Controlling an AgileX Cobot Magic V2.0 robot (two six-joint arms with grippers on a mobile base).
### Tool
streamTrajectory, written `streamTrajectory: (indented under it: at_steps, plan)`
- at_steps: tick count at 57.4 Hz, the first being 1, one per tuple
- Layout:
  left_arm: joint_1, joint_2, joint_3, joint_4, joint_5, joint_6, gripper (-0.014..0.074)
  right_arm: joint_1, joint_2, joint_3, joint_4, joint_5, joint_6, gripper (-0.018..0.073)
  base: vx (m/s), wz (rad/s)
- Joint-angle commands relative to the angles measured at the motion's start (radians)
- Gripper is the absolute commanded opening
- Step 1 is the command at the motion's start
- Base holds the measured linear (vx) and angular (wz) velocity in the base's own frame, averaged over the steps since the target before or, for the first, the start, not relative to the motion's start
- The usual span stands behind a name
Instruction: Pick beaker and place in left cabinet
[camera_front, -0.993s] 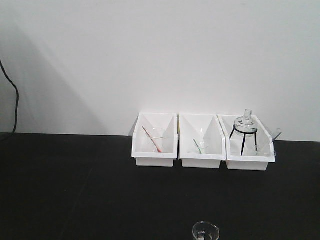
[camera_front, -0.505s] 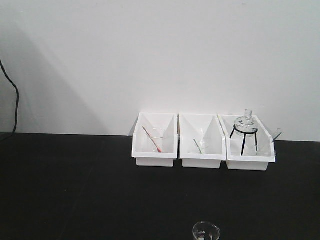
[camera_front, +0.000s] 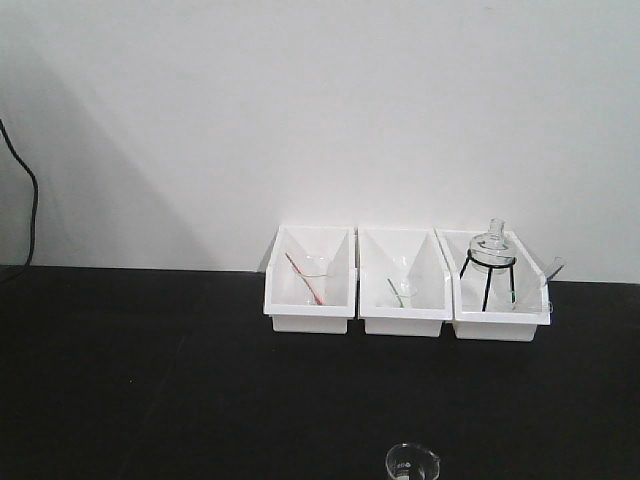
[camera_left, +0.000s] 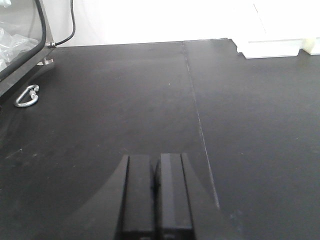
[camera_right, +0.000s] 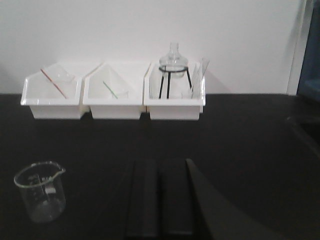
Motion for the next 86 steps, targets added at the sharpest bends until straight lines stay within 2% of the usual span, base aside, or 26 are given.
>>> streamTrajectory:
  at_steps: [1, 14, 22, 29, 34, 39, 45, 54, 60, 66, 83, 86]
  plan:
    - [-0.001, -0.017, -0.009, -0.002, -0.083, -0.003, 0.0004, -0.007, 0.11, -0.04, -0.006, -0.137, -0.01, 0.0038, 0.0, 0.0]
    - [-0.001, -0.017, -0.009, -0.002, -0.083, -0.003, 0.0004, -0.007, 0.335, -0.04, -0.006, -0.333, -0.01, 0.0153, 0.0, 0.0]
    - [-0.001, -0.017, -0.009, -0.002, -0.083, -0.003, 0.0004, -0.007, 0.48, -0.04, 0.003, -0.473, -0.026, 0.0316, 0.0, 0.0]
    - [-0.001, -0.017, -0.009, -0.002, -0.083, -0.003, 0.0004, -0.007, 0.605, -0.04, 0.029, -0.62, -0.091, 0.0469, 0.0, 0.0]
    - [-0.001, -0.017, -0.009, -0.002, -0.083, -0.003, 0.0004, -0.007, 0.696, -0.04, 0.029, -0.727, -0.089, 0.0535, 0.0, 0.0]
    - [-0.001, -0.017, -0.009, -0.002, -0.083, -0.003, 0.0004, -0.007, 0.81, -0.04, -0.018, -0.825, -0.088, 0.058, 0.0, 0.0]
    - [-0.001, -0.017, -0.009, -0.002, -0.083, -0.003, 0.0004, -0.007, 0.964, -0.047, -0.172, -0.96, -0.089, 0.0605, 0.0, 0.0]
    - [-0.001, -0.017, -0.009, -0.002, -0.083, -0.003, 0.0004, -0.007, 1.204, -0.125, -0.48, -1.089, -0.089, 0.0603, 0.0, 0.0]
    - [-0.001, -0.017, -0.009, -0.002, -0.083, -0.003, 0.0004, -0.007, 1.36, -0.215, -0.568, -1.133, -0.08, 0.0603, 0.0, 0.0]
    - [-0.001, -0.017, -0.009, -0.002, -0.083, -0.003, 0.0004, 0.01, 1.484, -0.291, -0.574, -1.139, -0.032, 0.0603, 0.0, 0.0]
    - [-0.001, -0.017, -0.009, -0.002, -0.083, -0.003, 0.0004, 0.12, 1.681, -0.457, -0.526, -1.132, -0.038, 0.0603, 0.0, 0.0]
    - [-0.001, -0.017, -0.009, -0.002, -0.083, -0.003, 0.0004, 0.136, 1.703, -0.485, -0.494, -1.12, -0.037, 0.0603, 0.0, 0.0]
